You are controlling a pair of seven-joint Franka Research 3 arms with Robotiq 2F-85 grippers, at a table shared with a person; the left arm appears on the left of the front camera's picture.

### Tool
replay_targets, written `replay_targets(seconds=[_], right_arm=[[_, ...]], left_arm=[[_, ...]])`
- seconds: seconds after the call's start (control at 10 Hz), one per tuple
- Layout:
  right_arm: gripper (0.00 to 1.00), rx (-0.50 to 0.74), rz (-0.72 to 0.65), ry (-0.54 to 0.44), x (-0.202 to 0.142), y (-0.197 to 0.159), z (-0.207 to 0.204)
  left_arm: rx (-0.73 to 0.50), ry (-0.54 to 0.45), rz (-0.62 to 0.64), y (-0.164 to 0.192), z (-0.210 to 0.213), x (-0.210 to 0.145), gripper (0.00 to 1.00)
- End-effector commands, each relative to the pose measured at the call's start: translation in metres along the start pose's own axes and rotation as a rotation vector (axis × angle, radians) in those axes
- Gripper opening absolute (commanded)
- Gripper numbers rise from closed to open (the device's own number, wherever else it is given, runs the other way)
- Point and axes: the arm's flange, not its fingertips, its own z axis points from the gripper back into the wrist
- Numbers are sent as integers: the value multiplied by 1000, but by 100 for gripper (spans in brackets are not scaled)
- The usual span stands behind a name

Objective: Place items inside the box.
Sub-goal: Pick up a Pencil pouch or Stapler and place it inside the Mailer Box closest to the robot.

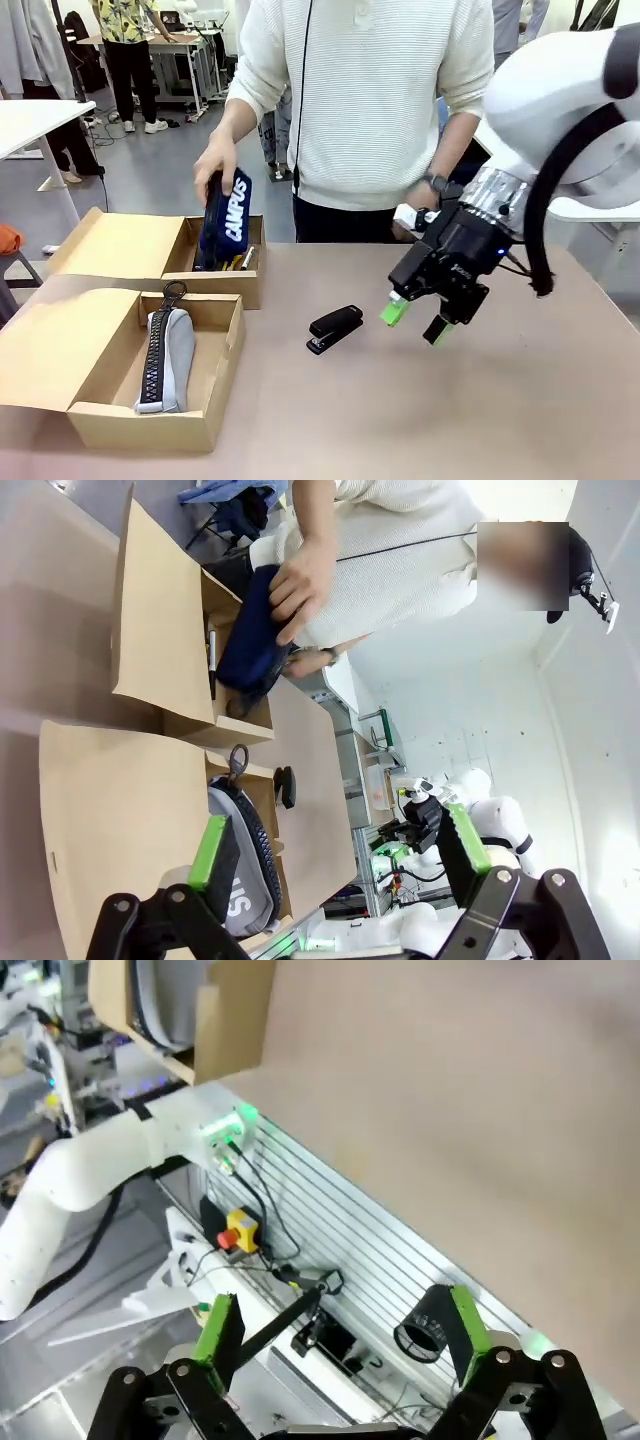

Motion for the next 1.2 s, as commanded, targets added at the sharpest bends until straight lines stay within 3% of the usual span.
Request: replay_targets(seconds=[0.0,0.1,0.2,0.4,0.5,0.6,0.7,0.8,0.9,1.0,1.1], right_arm=[[100,-18,15,24,7,8,-13],[100,-107,171,63,-4,24,-17],[100,-327,379,111,15,46,-27],[100,-487,1163,163,67,55,-38],[100,-431,1597,208,82,60,-46],[100,-317,1826,176,99,66,-54],[100,-285,1833,147,113,67,-59],[100,-202,1322,291,125,73,-63],[100,-478,908,234,102,73,-61],[100,-478,908,234,102,73,-61],[100,-442,1078,236,124,73,-67]], left_arm=[[-24,-13,-12,-1,0,1,100],[-24,-13,-12,-1,0,1,100],[-24,-13,-12,-1,0,1,100],[-24,-13,-12,-1,0,1,100],[-24,-13,-12,-1,0,1,100],[-24,-13,-12,-1,0,1,100],[-24,-13,-12,-1,0,1,100],[-24,-13,-12,-1,0,1,100],[-24,-13,-12,-1,0,1,100],[-24,-13,-12,-1,0,1,100],[-24,-13,-12,-1,0,1,100]])
